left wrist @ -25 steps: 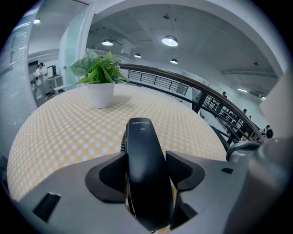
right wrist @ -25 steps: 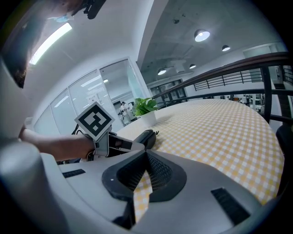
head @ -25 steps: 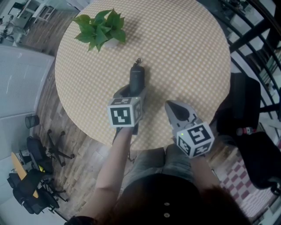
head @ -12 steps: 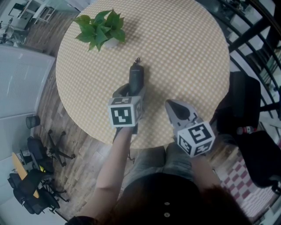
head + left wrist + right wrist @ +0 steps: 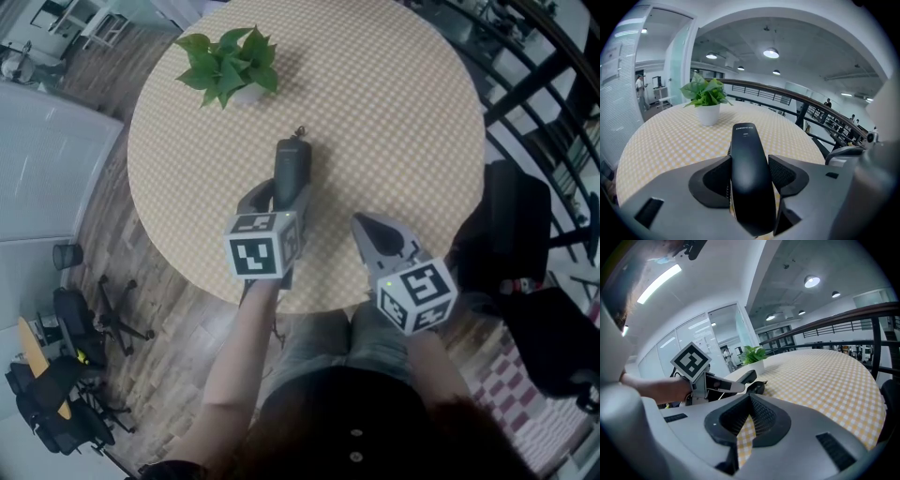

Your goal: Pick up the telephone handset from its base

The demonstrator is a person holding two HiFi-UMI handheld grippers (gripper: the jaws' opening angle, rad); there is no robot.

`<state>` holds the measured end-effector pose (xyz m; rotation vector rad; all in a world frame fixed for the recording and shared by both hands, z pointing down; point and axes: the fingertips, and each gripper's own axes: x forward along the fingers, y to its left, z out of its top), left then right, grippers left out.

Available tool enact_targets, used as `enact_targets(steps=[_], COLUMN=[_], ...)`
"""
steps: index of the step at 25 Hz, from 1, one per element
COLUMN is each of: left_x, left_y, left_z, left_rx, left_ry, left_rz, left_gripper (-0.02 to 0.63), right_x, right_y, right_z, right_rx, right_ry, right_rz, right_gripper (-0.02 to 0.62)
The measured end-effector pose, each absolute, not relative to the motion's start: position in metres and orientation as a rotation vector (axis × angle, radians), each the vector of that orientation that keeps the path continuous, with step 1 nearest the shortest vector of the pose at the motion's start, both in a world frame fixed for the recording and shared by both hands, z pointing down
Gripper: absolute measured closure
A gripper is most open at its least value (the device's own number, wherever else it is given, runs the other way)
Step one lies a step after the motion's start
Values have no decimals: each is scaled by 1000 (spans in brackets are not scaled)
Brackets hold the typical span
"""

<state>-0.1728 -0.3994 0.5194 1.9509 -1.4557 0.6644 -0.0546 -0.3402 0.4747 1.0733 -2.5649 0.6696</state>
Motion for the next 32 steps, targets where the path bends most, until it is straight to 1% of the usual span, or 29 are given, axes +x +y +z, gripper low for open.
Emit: enact_targets(steps=[6,21,32], left_x=[-176,-190,-196], left_y=[-387,-342,-295], left_z=[484,381,333], left_rx=[1990,2071,2174], left_ry=[-1500,-1666,-1728], left_rz=[559,260,-41], left_gripper=[345,347,347], right_x=[-55,-57,-66], right_y=[-335,-323,-302], right_z=[452,371,339], right_rx=[1059,981,920], right_ry=[-2608,-2753,-2821], right_rz=[639,402,279], right_gripper=[586,586,586])
